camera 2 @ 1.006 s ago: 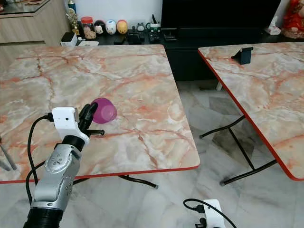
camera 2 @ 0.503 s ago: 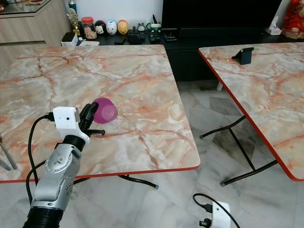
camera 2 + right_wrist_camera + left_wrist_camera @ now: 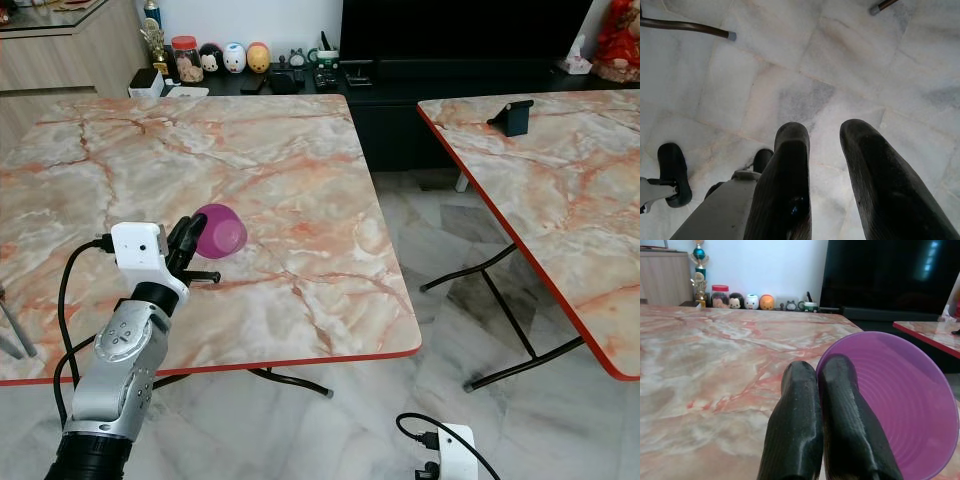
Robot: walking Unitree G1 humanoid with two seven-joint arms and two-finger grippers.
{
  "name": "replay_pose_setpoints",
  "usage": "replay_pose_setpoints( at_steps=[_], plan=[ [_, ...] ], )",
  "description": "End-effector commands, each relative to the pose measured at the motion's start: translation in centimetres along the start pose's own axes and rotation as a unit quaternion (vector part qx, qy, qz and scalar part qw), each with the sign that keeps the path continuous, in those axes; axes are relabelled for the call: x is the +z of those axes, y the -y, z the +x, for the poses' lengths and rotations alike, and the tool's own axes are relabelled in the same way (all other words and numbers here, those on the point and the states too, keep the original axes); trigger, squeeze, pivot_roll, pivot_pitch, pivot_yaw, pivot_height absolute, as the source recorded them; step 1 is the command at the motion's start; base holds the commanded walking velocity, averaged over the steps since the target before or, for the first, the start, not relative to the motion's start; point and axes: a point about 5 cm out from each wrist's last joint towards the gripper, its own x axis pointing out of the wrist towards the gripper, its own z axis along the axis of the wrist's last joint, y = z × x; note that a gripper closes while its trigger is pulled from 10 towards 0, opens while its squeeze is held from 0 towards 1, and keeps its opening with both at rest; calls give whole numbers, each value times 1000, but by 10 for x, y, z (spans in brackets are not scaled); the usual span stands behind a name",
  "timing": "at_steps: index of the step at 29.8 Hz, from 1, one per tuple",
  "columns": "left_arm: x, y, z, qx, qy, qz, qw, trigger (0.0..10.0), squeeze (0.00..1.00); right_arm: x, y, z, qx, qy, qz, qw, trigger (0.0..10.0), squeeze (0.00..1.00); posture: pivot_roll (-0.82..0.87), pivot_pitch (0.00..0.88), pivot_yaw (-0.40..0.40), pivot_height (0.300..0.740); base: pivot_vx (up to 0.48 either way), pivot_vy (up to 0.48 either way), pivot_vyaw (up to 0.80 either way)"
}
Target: Setting the table
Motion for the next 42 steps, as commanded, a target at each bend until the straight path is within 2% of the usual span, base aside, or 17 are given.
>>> replay_pose_setpoints(
  at_steps=[1,17,28,31,42],
  plan=[
    [3,3,3,-3,10,10,1000,10000,0,0,5,0,-6,-1,-4,1000,10000,0,89,0,-42,740,0,-480,0],
    [3,3,4,0,10,10,1000,10000,0,1,5,0,-6,0,-3,1000,10000,0,89,0,-44,740,0,-425,0],
    [3,3,4,0,10,11,1000,10000,0,2,5,0,-7,0,-22,1000,10000,0,89,0,-44,740,0,-445,114],
    [3,3,4,1,10,11,1000,10000,0,1,6,0,-8,0,-14,1000,10000,0,86,0,-44,740,0,-352,800],
    [3,3,4,0,11,11,1000,10000,0,0,5,0,-8,2,0,1000,10000,0,81,0,-41,740,0,-411,0]
  ],
)
